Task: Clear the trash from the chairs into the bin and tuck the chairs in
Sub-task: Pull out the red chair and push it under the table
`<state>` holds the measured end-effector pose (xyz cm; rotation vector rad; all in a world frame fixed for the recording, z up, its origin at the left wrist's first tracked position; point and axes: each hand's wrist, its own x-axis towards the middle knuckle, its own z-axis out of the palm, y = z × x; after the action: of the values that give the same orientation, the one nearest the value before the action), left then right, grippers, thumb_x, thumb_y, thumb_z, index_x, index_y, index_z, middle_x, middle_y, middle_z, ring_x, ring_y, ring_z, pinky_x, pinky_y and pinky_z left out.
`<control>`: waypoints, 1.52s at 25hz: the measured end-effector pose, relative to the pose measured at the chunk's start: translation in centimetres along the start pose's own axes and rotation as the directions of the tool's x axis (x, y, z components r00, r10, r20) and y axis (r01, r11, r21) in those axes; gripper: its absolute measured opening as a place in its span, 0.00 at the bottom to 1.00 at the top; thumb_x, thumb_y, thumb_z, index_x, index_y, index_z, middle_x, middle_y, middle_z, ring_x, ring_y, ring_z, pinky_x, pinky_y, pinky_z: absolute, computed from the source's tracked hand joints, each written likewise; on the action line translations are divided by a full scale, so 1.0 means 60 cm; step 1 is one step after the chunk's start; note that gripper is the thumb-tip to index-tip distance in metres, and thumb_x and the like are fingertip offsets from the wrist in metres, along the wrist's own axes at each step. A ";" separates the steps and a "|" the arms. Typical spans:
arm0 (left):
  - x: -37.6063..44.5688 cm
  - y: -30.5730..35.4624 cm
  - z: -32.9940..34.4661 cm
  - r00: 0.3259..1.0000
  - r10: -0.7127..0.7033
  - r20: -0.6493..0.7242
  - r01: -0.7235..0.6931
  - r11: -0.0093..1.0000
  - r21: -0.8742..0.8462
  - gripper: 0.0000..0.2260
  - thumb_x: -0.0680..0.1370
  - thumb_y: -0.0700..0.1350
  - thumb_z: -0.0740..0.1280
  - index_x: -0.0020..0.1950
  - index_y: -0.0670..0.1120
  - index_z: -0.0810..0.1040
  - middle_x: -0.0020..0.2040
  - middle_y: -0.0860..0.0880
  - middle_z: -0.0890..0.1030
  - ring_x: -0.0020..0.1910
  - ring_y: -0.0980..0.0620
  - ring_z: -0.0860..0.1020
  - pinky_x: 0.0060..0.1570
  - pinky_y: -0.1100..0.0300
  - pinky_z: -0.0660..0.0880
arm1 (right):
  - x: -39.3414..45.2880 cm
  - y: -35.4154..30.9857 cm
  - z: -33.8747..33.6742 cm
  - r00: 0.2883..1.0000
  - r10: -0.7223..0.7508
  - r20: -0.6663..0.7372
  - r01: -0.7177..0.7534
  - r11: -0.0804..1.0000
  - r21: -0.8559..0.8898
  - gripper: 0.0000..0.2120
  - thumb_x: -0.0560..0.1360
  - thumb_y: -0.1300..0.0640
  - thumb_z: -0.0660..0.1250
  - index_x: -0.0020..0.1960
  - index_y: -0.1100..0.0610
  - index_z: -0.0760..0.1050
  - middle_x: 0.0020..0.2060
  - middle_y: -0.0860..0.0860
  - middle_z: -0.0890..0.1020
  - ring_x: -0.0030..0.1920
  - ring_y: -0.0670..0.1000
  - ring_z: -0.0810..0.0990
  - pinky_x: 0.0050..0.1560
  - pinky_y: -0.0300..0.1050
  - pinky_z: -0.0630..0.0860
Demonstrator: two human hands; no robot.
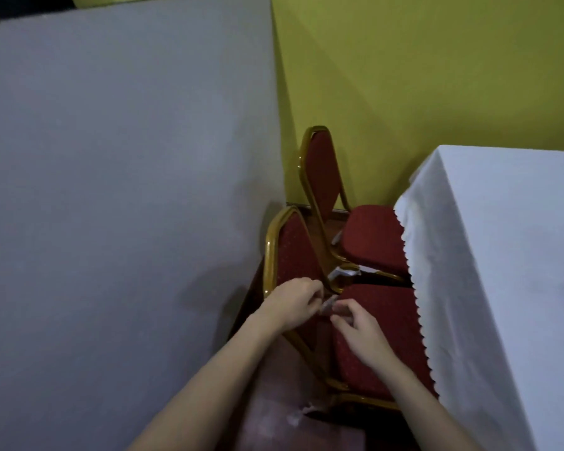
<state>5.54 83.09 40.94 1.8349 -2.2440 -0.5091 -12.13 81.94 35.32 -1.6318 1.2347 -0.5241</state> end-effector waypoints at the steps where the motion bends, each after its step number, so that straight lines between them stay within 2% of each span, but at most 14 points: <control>1: 0.004 -0.021 -0.024 0.999 0.031 0.011 -0.032 0.999 0.043 0.07 0.77 0.44 0.61 0.50 0.44 0.77 0.50 0.44 0.80 0.51 0.44 0.78 0.50 0.51 0.74 | 0.016 -0.020 0.026 1.000 -0.015 0.008 0.015 1.000 0.002 0.10 0.76 0.55 0.66 0.57 0.49 0.75 0.54 0.46 0.80 0.56 0.44 0.78 0.54 0.37 0.72; 5: 0.049 -0.122 -0.102 0.992 0.085 -0.092 -0.076 0.992 0.101 0.07 0.78 0.43 0.60 0.50 0.45 0.77 0.49 0.46 0.79 0.49 0.47 0.76 0.50 0.49 0.76 | 0.100 -0.090 0.102 0.998 -0.059 0.016 0.059 0.998 -0.008 0.16 0.76 0.54 0.66 0.63 0.54 0.72 0.57 0.46 0.77 0.57 0.44 0.76 0.55 0.35 0.70; 8: 0.091 -0.198 -0.120 0.985 0.136 -0.102 -0.123 0.984 0.131 0.10 0.79 0.39 0.58 0.56 0.46 0.76 0.54 0.46 0.78 0.53 0.47 0.75 0.53 0.50 0.75 | 0.173 -0.103 0.134 1.000 -0.015 0.017 0.014 1.000 0.026 0.22 0.73 0.47 0.67 0.65 0.52 0.69 0.60 0.47 0.75 0.61 0.47 0.75 0.62 0.45 0.73; 10: 0.117 -0.242 -0.124 0.987 0.154 -0.045 -0.144 0.973 0.182 0.09 0.79 0.39 0.58 0.55 0.46 0.76 0.54 0.46 0.77 0.53 0.47 0.74 0.53 0.49 0.75 | 0.220 -0.105 0.150 1.000 0.031 -0.006 -0.030 0.999 0.033 0.30 0.70 0.42 0.68 0.68 0.50 0.66 0.63 0.49 0.73 0.65 0.49 0.72 0.67 0.50 0.71; 13: 0.172 -0.302 -0.141 0.977 0.203 0.057 -0.211 0.944 0.255 0.12 0.78 0.38 0.58 0.58 0.47 0.74 0.58 0.46 0.76 0.56 0.47 0.73 0.56 0.50 0.75 | 0.282 -0.130 0.158 0.996 0.085 0.005 -0.085 0.996 0.005 0.39 0.69 0.39 0.70 0.73 0.53 0.59 0.69 0.52 0.66 0.69 0.51 0.67 0.68 0.45 0.64; 16: 0.228 -0.346 -0.150 0.952 0.274 0.138 -0.305 0.901 0.309 0.20 0.76 0.37 0.63 0.68 0.46 0.69 0.69 0.43 0.71 0.68 0.45 0.69 0.66 0.49 0.71 | 0.324 -0.147 0.162 0.994 0.106 0.011 -0.105 0.993 -0.049 0.50 0.64 0.34 0.71 0.76 0.54 0.52 0.73 0.53 0.60 0.73 0.51 0.61 0.70 0.46 0.60; 19: 0.278 -0.372 -0.140 0.871 0.355 0.340 -0.465 0.818 0.338 0.34 0.70 0.44 0.72 0.73 0.47 0.62 0.75 0.43 0.63 0.75 0.45 0.61 0.74 0.45 0.60 | 0.333 -0.147 0.183 0.990 0.135 -0.031 -0.138 0.979 -0.151 0.59 0.58 0.27 0.70 0.77 0.55 0.48 0.76 0.54 0.56 0.76 0.53 0.55 0.75 0.53 0.58; 22: 0.340 -0.381 -0.121 0.743 0.469 0.477 -0.643 0.699 0.313 0.29 0.70 0.50 0.71 0.69 0.46 0.68 0.71 0.43 0.69 0.74 0.44 0.64 0.75 0.45 0.54 | 0.347 -0.143 0.210 0.974 0.181 -0.137 -0.209 0.951 -0.228 0.53 0.64 0.40 0.72 0.77 0.57 0.45 0.77 0.56 0.53 0.77 0.54 0.52 0.75 0.52 0.56; 25: 0.397 -0.363 -0.114 0.581 0.597 0.554 -0.801 0.541 0.257 0.20 0.69 0.54 0.68 0.56 0.46 0.76 0.55 0.45 0.79 0.58 0.43 0.77 0.66 0.48 0.67 | 0.343 -0.150 0.226 0.928 0.275 -0.252 -0.314 0.940 -0.131 0.46 0.67 0.52 0.69 0.77 0.56 0.47 0.76 0.53 0.57 0.76 0.54 0.55 0.74 0.52 0.59; 27: 0.424 -0.368 -0.112 0.484 0.673 0.559 -0.859 0.487 0.158 0.18 0.68 0.56 0.68 0.50 0.46 0.76 0.49 0.46 0.79 0.49 0.43 0.79 0.54 0.49 0.74 | 0.335 -0.160 0.239 0.879 0.331 -0.342 -0.379 0.922 -0.080 0.40 0.69 0.55 0.67 0.77 0.56 0.52 0.75 0.52 0.62 0.74 0.53 0.61 0.73 0.50 0.61; 30: 0.425 -0.394 -0.091 0.435 0.785 0.442 -0.887 0.458 0.059 0.15 0.69 0.57 0.66 0.44 0.46 0.74 0.43 0.48 0.80 0.45 0.46 0.80 0.47 0.50 0.74 | 0.321 -0.182 0.263 0.793 0.275 -0.545 -0.427 0.887 -0.175 0.30 0.72 0.54 0.66 0.73 0.55 0.63 0.68 0.52 0.73 0.66 0.53 0.74 0.63 0.47 0.71; 34: 0.430 -0.417 -0.067 0.426 0.834 0.350 -0.887 0.461 -0.019 0.16 0.70 0.60 0.65 0.42 0.47 0.73 0.40 0.52 0.78 0.43 0.49 0.78 0.46 0.51 0.72 | 0.322 -0.189 0.302 0.648 0.246 -0.721 -0.595 0.754 -0.278 0.18 0.70 0.51 0.70 0.57 0.55 0.74 0.46 0.50 0.83 0.43 0.51 0.84 0.38 0.44 0.78; 36: 0.440 -0.418 -0.062 0.415 0.839 0.352 -0.891 0.453 -0.030 0.16 0.70 0.60 0.64 0.42 0.47 0.73 0.40 0.52 0.78 0.43 0.49 0.77 0.47 0.51 0.72 | 0.324 -0.197 0.309 0.587 0.275 -0.761 -0.634 0.741 -0.222 0.15 0.70 0.52 0.71 0.54 0.55 0.74 0.43 0.49 0.83 0.40 0.49 0.84 0.35 0.42 0.77; 38: 0.450 -0.420 -0.059 0.383 0.855 0.351 -0.901 0.429 -0.064 0.16 0.71 0.61 0.65 0.41 0.47 0.72 0.39 0.52 0.77 0.41 0.50 0.76 0.45 0.52 0.71 | 0.325 -0.195 0.310 0.582 0.275 -0.765 -0.637 0.739 -0.219 0.14 0.69 0.52 0.72 0.52 0.54 0.75 0.42 0.47 0.83 0.40 0.47 0.83 0.35 0.40 0.76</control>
<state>24.00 51.97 32.82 0.2826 -3.0901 -0.4451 15.70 72.64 33.68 -1.3958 2.4754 -0.5230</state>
